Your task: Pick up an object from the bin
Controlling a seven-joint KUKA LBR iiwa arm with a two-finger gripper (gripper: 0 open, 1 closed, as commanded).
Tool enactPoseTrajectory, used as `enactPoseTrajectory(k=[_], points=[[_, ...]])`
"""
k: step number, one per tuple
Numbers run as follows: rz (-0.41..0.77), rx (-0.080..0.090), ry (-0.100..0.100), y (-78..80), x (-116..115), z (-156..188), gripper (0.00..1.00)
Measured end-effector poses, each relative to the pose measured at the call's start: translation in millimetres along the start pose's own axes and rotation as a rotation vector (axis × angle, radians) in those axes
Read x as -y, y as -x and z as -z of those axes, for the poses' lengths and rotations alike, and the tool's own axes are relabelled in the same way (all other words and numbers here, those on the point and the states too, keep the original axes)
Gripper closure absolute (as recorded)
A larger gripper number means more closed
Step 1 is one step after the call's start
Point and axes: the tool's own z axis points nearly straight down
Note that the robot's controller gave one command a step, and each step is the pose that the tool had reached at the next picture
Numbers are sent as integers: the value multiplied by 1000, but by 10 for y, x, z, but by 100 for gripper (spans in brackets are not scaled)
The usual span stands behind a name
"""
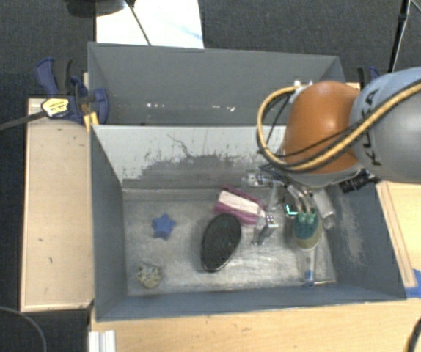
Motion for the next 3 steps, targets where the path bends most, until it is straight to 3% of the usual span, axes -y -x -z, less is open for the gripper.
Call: enactPoseTrajectory(k=[1,2,3], points=[[68,20,-2,-70,-427,-667,0],[62,50,3,12,-427,-575,100],[152,17,-1,59,-309,759,100]])
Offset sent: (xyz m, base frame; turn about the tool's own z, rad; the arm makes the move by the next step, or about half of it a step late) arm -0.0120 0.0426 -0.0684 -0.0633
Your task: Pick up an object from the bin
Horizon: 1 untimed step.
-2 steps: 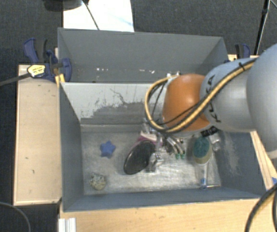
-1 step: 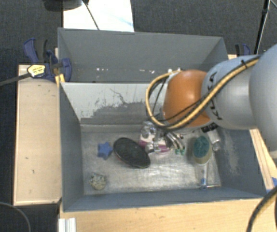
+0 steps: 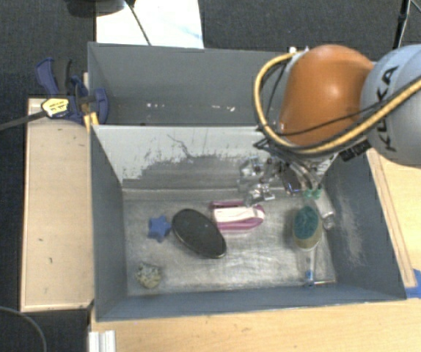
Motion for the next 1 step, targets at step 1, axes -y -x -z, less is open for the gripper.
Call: enactPoseTrajectory(k=[1], points=[[0,-10,2,-20,-7,-51,0]])
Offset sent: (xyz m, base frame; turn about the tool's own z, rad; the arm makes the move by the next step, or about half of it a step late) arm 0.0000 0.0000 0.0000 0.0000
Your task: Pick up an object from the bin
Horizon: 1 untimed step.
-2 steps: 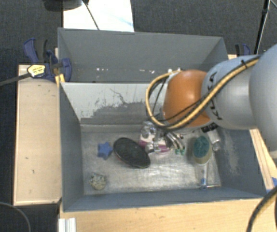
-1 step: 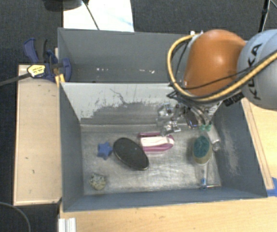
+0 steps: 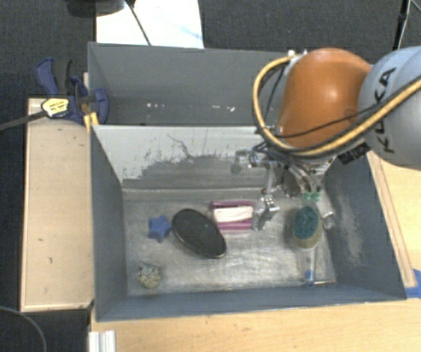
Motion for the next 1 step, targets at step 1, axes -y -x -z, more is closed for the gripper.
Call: enactPoseTrajectory(k=[1], points=[[46,-3,1,131,-195,-1402,0]])
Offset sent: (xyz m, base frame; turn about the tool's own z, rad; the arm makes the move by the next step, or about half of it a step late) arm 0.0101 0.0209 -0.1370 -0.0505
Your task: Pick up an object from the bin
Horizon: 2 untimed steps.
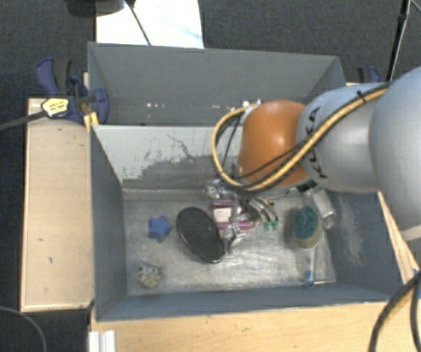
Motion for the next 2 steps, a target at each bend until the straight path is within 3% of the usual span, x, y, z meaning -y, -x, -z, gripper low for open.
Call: enactPoseTrajectory(k=[1,2], points=[[-3,1,0,6,3,47,100],[56,10,-2,-44,-64,1189,100]])
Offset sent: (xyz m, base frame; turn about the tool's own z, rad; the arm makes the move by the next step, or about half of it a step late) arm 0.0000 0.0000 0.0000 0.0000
